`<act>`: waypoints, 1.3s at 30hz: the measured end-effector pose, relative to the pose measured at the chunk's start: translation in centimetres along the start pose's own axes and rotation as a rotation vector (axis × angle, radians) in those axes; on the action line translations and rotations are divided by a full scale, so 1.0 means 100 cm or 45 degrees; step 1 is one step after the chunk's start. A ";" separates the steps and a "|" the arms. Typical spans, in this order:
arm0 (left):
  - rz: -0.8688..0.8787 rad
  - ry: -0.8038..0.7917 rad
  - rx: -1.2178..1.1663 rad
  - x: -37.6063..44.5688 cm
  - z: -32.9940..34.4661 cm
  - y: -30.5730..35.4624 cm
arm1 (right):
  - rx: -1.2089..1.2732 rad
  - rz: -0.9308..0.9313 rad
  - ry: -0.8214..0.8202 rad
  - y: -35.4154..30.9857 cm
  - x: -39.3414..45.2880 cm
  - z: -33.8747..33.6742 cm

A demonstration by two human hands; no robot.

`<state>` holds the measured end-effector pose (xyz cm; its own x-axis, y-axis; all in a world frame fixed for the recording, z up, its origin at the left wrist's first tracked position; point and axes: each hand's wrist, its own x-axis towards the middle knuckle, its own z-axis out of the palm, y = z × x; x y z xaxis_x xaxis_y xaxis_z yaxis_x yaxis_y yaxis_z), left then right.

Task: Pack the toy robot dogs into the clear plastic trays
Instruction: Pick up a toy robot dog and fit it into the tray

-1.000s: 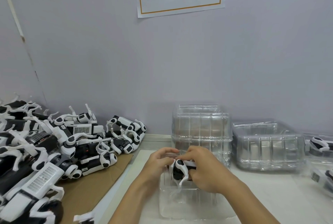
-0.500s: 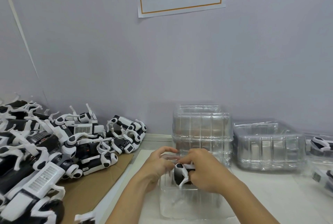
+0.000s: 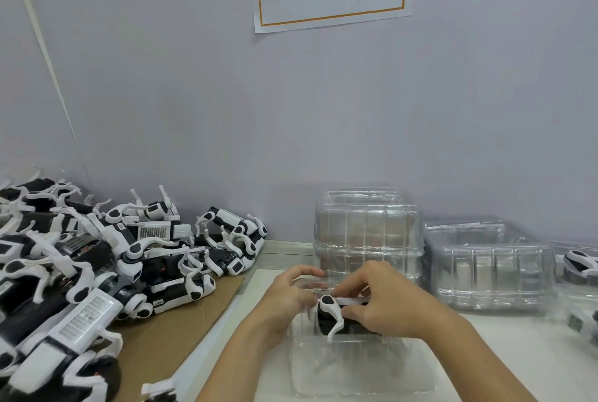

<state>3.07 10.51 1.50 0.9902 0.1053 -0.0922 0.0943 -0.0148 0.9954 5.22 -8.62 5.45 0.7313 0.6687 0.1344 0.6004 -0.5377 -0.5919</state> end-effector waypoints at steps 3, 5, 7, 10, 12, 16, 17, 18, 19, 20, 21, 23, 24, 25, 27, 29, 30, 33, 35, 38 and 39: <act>0.002 0.006 0.015 -0.001 0.000 0.000 | -0.029 0.037 0.081 0.000 0.001 -0.003; 0.002 0.005 0.013 -0.002 0.000 0.000 | -0.033 0.011 0.079 -0.006 0.004 0.002; 0.002 0.006 0.009 -0.003 0.000 0.001 | -0.051 -0.037 0.098 -0.013 0.006 0.011; 0.003 0.003 -0.001 -0.004 0.001 0.003 | -0.116 -0.062 0.159 -0.017 0.008 0.017; 0.010 -0.012 0.006 -0.004 0.001 0.003 | -0.123 -0.057 0.172 -0.015 0.009 0.017; 0.032 -0.017 0.050 -0.005 0.000 0.001 | -0.144 -0.066 0.219 -0.016 0.010 0.023; 0.041 -0.017 0.059 -0.005 0.000 0.001 | -0.157 -0.068 0.232 -0.016 0.011 0.024; 0.048 -0.016 0.066 -0.004 0.000 0.000 | -0.163 -0.067 0.238 -0.016 0.011 0.025; 0.050 -0.015 0.074 -0.004 -0.001 0.000 | -0.160 -0.061 0.237 -0.016 0.011 0.025; 0.050 -0.015 0.086 -0.003 -0.001 -0.001 | -0.146 -0.051 0.230 -0.016 0.010 0.023; 0.047 -0.014 0.102 -0.001 -0.002 -0.002 | -0.125 -0.035 0.215 -0.016 0.009 0.021; 0.049 -0.014 0.126 0.000 -0.003 -0.003 | -0.059 0.005 0.173 -0.014 0.008 0.015; 0.052 -0.014 0.133 0.000 -0.003 -0.004 | -0.030 0.026 0.147 -0.013 0.006 0.011; 0.055 -0.013 0.141 0.001 -0.004 -0.004 | -0.016 0.039 0.119 -0.012 0.005 0.006; 0.063 -0.007 0.149 0.002 -0.004 -0.004 | -0.021 0.055 0.089 -0.008 0.002 -0.004; 0.067 0.007 0.134 0.002 -0.003 -0.005 | -0.060 0.094 0.150 -0.002 -0.002 -0.017; 0.067 0.012 0.130 0.002 -0.003 -0.005 | -0.087 0.130 0.200 0.002 -0.004 -0.024; 0.080 0.011 0.174 0.002 -0.002 -0.004 | -0.122 0.278 0.294 0.017 -0.014 -0.047; 0.109 0.023 0.283 0.002 -0.003 -0.002 | -0.137 0.417 0.241 0.027 -0.022 -0.057; 0.210 0.064 0.567 0.001 -0.004 0.005 | -0.080 0.585 0.010 0.034 -0.028 -0.059; 0.258 0.077 0.659 0.000 -0.004 0.009 | -0.053 0.612 -0.038 0.035 -0.028 -0.057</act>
<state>3.10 10.94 2.36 0.9875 0.1060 0.1164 -0.0437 -0.5257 0.8496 7.08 -15.34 7.57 0.9199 0.3536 -0.1697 0.2097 -0.8090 -0.5491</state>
